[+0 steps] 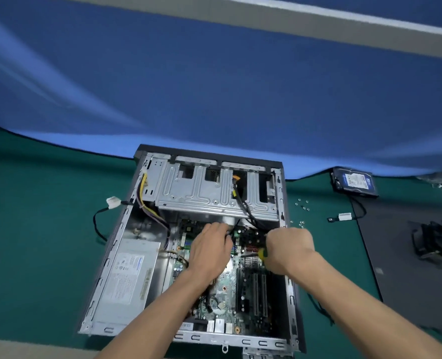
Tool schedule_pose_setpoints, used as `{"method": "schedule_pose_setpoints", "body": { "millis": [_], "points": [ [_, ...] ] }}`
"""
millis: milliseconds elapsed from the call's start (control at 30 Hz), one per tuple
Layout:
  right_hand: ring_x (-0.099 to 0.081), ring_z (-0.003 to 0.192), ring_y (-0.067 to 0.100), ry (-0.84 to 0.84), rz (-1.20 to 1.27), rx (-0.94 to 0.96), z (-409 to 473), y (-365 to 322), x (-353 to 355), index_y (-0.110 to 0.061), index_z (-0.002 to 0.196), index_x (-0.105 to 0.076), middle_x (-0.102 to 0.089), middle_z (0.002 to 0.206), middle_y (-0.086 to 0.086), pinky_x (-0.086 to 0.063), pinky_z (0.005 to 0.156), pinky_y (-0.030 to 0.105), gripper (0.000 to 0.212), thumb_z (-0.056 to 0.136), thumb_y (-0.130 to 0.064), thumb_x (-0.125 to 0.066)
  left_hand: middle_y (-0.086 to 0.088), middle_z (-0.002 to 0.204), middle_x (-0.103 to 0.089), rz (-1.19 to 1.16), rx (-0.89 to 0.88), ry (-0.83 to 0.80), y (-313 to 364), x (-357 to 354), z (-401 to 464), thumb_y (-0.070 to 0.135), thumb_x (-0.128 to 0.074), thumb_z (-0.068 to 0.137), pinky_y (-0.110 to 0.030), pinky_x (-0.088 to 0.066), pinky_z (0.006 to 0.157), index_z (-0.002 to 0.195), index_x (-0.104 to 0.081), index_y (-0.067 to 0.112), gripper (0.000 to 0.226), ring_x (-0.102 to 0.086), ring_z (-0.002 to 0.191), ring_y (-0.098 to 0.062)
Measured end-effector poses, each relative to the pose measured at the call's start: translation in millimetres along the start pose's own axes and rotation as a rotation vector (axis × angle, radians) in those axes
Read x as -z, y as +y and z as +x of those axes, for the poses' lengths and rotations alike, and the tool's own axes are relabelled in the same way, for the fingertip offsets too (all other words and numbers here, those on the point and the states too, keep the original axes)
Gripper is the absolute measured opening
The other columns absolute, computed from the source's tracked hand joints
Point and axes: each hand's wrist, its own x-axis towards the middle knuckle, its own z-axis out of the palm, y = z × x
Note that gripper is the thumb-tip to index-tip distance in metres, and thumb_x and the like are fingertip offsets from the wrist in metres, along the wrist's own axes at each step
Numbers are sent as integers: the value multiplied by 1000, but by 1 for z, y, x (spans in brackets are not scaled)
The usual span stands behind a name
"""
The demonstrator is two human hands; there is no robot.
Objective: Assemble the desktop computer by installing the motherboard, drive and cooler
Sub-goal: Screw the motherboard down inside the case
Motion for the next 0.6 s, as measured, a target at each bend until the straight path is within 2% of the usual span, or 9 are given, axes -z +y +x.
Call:
{"method": "schedule_pose_setpoints", "body": {
  "millis": [100, 133, 200, 300, 367, 400, 500, 600],
  "points": [
    [-50, 72, 23, 150, 106, -59, -10, 25, 8, -17, 84, -45, -58, 82, -2, -33, 58, 27, 9, 85, -25, -48, 11, 73, -58, -155, 20, 61, 25, 18, 12, 28, -40, 96, -24, -46, 64, 80, -55, 26, 22, -54, 67, -6],
    [-51, 73, 25, 201, 129, -81, -14, 39, 9, -17, 86, -41, -59, 85, 0, -31, 57, 28, 13, 83, -27, -48, 13, 65, -55, -207, 45, 99, 33, 23, 20, 27, -42, 96, -20, -39, 56, 72, -50, 29, 25, -50, 59, -3],
    [-49, 70, 27, 288, 180, -104, -19, 68, 5, -16, 87, -34, -54, 78, -1, -27, 54, 31, 19, 82, -30, -47, 12, 54, -46, -292, 90, 181, 47, 30, 35, 26, -44, 96, -19, -28, 50, 63, -44, 28, 33, -39, 48, -4],
    [-51, 66, 25, 362, 250, -88, -19, 106, -14, -18, 88, -32, -59, 79, -2, -30, 55, 33, 35, 88, -51, -43, 3, 51, -43, -383, 96, 178, 69, 28, 58, 23, -45, 96, -28, -32, 50, 59, -43, 17, 37, -36, 47, -12],
    [-59, 73, 23, 389, 299, -97, -12, 127, -34, -22, 89, -32, -55, 73, -5, -34, 56, 32, 48, 87, -70, -35, -1, 53, -46, -369, 61, 114, 86, 18, 72, 25, -43, 96, -30, -35, 49, 62, -47, 14, 35, -40, 48, -15],
    [-60, 76, 22, 407, 336, -110, -7, 135, -44, -24, 89, -32, -51, 70, -6, -33, 56, 32, 49, 86, -72, -31, -2, 54, -48, -365, 48, 92, 93, 12, 78, 25, -43, 96, -29, -35, 48, 64, -48, 14, 35, -41, 48, -15],
    [-59, 77, 26, 450, 482, -161, 10, 152, -77, -24, 85, -32, -43, 63, -6, -27, 56, 35, 38, 93, -61, -30, 4, 51, -42, -317, 64, 134, 106, -8, 96, 27, -41, 98, -14, -27, 45, 59, -41, 19, 40, -36, 45, -11],
    [-49, 66, 28, 420, 762, -201, 37, 159, -104, -24, 77, -31, -43, 61, -5, -24, 52, 35, 26, 93, -40, -43, 10, 47, -40, -135, 34, 121, 106, -23, 104, 27, -41, 97, -20, -28, 43, 58, -41, 22, 39, -34, 40, -6]
  ]
}}
